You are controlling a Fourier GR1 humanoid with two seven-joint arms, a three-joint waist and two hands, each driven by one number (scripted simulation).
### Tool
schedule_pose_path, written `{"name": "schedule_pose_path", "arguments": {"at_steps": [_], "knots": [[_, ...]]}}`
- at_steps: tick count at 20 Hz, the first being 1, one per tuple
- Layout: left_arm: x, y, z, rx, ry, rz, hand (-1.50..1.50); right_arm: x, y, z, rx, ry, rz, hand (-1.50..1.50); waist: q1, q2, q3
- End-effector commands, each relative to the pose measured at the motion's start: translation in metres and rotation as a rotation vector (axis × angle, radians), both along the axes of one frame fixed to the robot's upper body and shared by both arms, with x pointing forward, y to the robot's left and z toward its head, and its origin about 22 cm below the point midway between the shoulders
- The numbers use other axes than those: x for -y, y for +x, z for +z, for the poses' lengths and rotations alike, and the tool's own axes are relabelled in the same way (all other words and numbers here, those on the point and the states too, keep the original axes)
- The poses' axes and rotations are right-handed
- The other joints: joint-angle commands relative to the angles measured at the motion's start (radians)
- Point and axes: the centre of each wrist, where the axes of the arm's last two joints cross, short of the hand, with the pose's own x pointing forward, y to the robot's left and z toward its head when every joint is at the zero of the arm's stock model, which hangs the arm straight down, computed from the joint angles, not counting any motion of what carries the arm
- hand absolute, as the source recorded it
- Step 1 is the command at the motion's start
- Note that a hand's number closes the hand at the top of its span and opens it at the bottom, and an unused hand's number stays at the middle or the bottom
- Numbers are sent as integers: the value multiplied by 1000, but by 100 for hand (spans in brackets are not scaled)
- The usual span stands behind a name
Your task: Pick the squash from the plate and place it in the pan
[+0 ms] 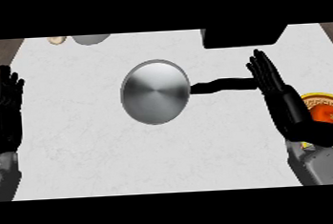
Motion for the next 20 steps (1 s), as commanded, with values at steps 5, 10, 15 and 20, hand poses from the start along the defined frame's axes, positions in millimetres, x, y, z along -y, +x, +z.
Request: {"name": "schedule_pose_path", "arguments": {"at_steps": [5, 10, 15, 20], "knots": [[36, -6, -9, -135, 90, -279, 0, 156, 8, 1, -329, -66, -350, -150, -26, 29, -20], [54, -10, -23, -232, 79, -417, 0, 233, -28, -21, -444, -563, -704, 150, -16, 30, -21], [83, -7, -26, -262, 88, -436, 0, 255, -49, -64, -405, -399, -755, -150, -6, 4, -24], [81, -8, -3, -249, 86, -481, 0, 271, -24, -14, -613, -719, -603, -150, 21, 3, -26]]}}
